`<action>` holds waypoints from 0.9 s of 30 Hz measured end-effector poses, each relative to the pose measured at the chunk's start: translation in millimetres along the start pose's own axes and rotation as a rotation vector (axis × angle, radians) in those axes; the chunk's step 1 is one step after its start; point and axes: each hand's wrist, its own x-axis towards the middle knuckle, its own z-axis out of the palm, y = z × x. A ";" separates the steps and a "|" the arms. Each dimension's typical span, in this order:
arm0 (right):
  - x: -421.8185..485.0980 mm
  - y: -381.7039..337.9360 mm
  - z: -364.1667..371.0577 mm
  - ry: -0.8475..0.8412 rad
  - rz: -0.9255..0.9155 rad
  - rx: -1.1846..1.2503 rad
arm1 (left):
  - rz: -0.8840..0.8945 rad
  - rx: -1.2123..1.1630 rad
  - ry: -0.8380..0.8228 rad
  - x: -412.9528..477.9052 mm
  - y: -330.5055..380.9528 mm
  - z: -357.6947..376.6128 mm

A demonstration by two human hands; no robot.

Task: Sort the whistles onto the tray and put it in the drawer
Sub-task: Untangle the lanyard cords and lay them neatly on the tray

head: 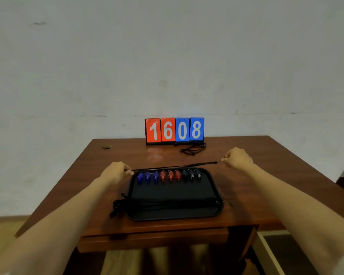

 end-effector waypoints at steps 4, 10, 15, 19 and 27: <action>-10.3 13.8 20.1 -0.047 0.039 -0.060 | 0.012 0.126 -0.116 -6.6 -9.0 20.7; -25.5 33.9 49.3 -0.115 0.100 -0.075 | -0.091 -0.116 -0.143 -18.6 -13.9 45.4; -34.2 43.2 60.2 -0.156 0.128 -0.083 | -0.116 -0.128 -0.001 -24.1 -22.2 57.4; -37.2 46.7 63.6 -0.182 0.139 -0.087 | -0.165 -0.108 0.040 -27.9 -27.7 67.1; -35.9 49.7 72.5 -0.189 0.120 -0.076 | -0.180 0.094 0.018 -34.1 -28.4 79.5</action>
